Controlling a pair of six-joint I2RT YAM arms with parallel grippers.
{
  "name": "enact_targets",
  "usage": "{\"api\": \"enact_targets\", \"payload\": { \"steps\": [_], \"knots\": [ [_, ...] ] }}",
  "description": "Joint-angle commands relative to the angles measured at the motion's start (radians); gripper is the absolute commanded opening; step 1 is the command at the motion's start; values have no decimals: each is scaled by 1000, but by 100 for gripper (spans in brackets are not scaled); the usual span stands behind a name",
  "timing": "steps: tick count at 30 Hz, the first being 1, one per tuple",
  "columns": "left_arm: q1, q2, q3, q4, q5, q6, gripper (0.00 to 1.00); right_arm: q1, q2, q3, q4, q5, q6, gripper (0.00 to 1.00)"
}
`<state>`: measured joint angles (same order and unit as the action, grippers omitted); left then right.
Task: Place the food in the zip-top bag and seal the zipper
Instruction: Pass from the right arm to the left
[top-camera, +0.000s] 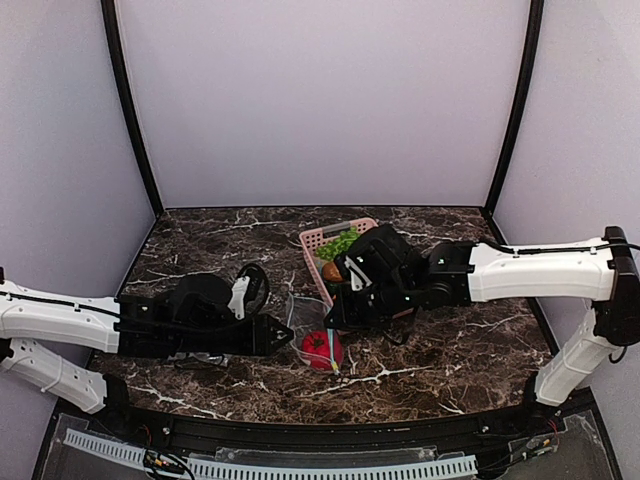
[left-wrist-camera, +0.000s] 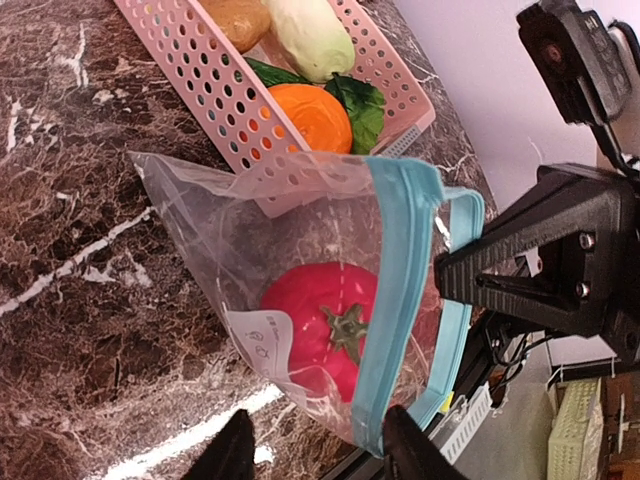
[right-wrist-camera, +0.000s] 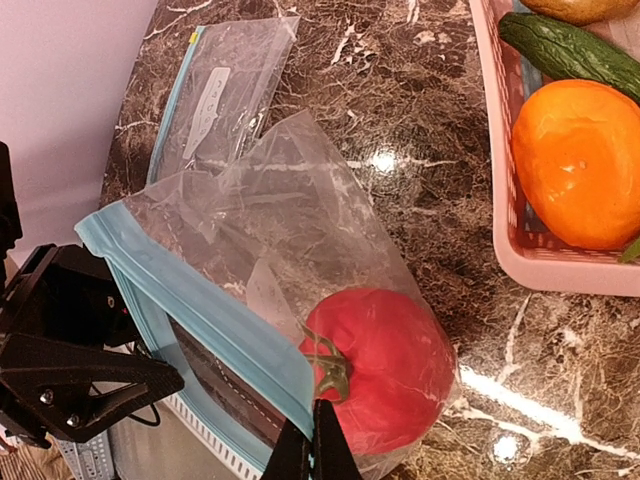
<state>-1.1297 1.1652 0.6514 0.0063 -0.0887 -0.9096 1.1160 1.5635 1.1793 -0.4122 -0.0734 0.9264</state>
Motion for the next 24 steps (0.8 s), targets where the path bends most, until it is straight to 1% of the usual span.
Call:
{"api": "enact_targets", "payload": {
  "steps": [1,2,3,5,9,15,16,17,21,22,24],
  "knots": [
    [6,12,-21,32,-16,-6,28,10,10,-13,29,9,9,0],
    [8,14,-21,37,-19,-4,22,11,9,-15,29,10,9,0],
    [8,14,-19,37,-20,-1,14,11,8,-16,29,11,10,0],
    [10,14,-15,36,-24,4,10,12,7,-19,31,11,11,0],
    [11,7,-18,39,-29,15,2,13,2,-30,34,12,12,0],
    [13,-3,-22,31,-36,16,1,13,-16,-39,37,19,8,0],
    [13,-5,-21,32,-36,17,1,13,-16,-40,35,17,3,4],
    [12,-5,-20,33,-35,19,1,13,-19,-38,33,18,-1,12],
    [13,-10,0,7,-40,41,1,10,-49,-25,4,48,-36,52],
    [13,-12,8,-11,-42,49,1,6,-58,-19,-10,58,-51,58],
    [13,-19,13,-43,-57,57,1,-8,-70,2,-55,70,-78,64]
  ]
}}
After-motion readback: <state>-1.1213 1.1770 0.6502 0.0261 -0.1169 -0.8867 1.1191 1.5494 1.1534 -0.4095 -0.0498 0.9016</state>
